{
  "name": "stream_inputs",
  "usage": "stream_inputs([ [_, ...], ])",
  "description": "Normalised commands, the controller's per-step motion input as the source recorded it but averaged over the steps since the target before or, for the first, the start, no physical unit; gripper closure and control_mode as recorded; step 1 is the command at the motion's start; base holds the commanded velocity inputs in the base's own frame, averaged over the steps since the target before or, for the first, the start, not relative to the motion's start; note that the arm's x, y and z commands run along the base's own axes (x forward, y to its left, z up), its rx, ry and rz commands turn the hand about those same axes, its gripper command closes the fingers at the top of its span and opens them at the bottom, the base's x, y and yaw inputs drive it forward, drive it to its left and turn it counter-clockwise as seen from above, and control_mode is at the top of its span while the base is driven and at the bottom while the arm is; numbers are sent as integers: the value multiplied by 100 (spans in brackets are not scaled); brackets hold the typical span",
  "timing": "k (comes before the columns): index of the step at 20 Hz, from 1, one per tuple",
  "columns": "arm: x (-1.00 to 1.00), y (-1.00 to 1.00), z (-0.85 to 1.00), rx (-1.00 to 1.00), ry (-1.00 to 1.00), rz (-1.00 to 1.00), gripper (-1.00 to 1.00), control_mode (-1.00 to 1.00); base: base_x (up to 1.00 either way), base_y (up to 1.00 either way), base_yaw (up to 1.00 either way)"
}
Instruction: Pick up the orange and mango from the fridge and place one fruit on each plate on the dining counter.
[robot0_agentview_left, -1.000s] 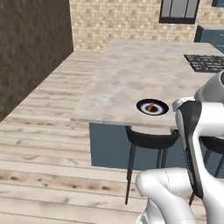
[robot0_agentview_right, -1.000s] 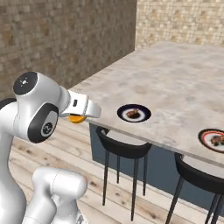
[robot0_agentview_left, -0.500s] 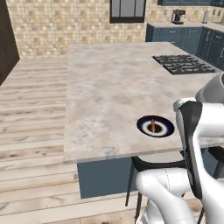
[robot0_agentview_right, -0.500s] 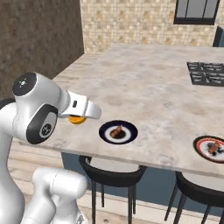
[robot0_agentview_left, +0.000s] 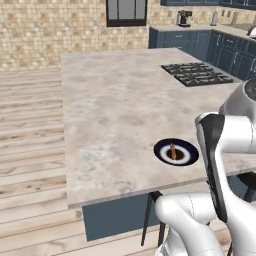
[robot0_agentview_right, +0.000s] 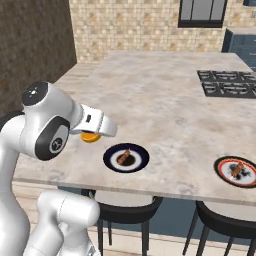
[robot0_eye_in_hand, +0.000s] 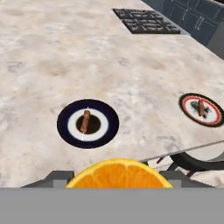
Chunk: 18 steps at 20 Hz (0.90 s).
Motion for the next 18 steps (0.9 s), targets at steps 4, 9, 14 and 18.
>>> stream_inputs([
  [4, 97, 2, -100, 7, 60, -3, 100, -100, 0, 0, 0],
  [9, 69, -14, -66, 18, 28, 0, 100, -100, 0, 0, 0],
  [14, 62, -19, -61, 8, 3, 5, 100, -100, 0, 0, 0],
  [18, 50, -12, -59, 0, 0, 4, 100, -100, 0, 0, 0],
])
